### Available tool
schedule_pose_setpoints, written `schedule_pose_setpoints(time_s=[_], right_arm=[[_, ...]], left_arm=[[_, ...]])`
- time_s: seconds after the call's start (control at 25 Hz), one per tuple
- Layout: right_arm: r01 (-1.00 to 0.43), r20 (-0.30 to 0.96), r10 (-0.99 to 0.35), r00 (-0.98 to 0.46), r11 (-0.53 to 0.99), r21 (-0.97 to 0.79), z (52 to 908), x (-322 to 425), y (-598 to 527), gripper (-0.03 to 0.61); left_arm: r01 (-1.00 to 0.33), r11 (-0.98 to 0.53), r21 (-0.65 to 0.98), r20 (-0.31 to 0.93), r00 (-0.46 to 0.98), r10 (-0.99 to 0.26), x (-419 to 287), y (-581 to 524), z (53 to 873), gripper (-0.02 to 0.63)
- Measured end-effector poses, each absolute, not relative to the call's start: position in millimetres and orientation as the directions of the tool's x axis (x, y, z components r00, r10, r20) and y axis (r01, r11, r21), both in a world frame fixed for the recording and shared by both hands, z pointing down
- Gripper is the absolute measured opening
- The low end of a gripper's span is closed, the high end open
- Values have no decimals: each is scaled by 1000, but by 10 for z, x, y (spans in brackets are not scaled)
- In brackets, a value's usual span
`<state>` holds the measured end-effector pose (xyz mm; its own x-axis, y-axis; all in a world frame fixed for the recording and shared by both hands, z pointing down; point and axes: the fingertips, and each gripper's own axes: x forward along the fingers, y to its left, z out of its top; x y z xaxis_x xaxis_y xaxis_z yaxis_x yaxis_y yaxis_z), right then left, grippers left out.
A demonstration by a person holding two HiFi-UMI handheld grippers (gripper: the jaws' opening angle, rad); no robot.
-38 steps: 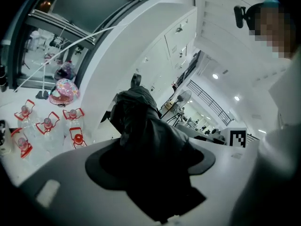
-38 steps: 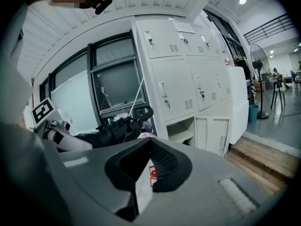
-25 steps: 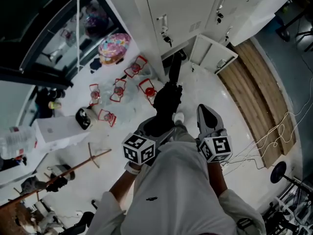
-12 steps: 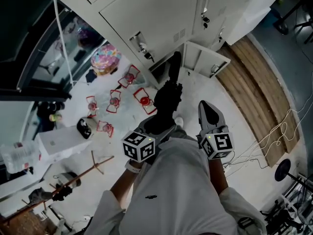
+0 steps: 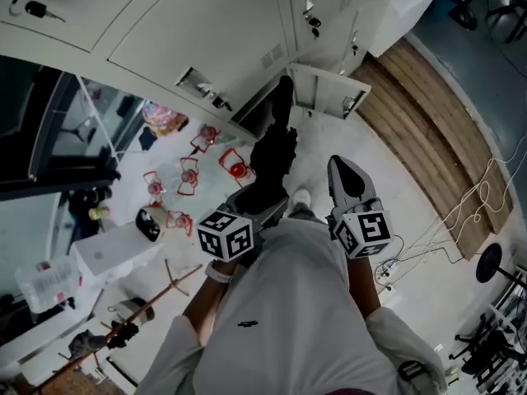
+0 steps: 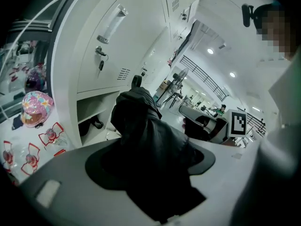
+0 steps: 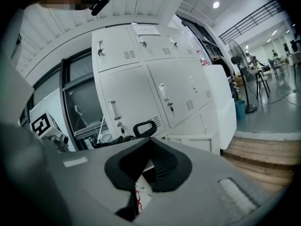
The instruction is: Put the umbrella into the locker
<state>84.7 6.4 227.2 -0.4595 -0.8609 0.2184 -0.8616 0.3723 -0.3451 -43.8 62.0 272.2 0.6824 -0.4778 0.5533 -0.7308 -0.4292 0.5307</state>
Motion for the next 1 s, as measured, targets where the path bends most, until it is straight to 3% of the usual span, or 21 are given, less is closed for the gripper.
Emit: schedule_pose_setpoints(time_s=[0.28,1.0], right_arm=[[-876,238,-871,-430,339,-344,2353,910,44,3],[-872,363,-809,-463,340,-353,2763,781,94,2]], left_arm=[[-715,-457,528,544,699,-464,-360,529,2740,342],[-712,-299,635,574,694,-434,-446,524,3259,342]])
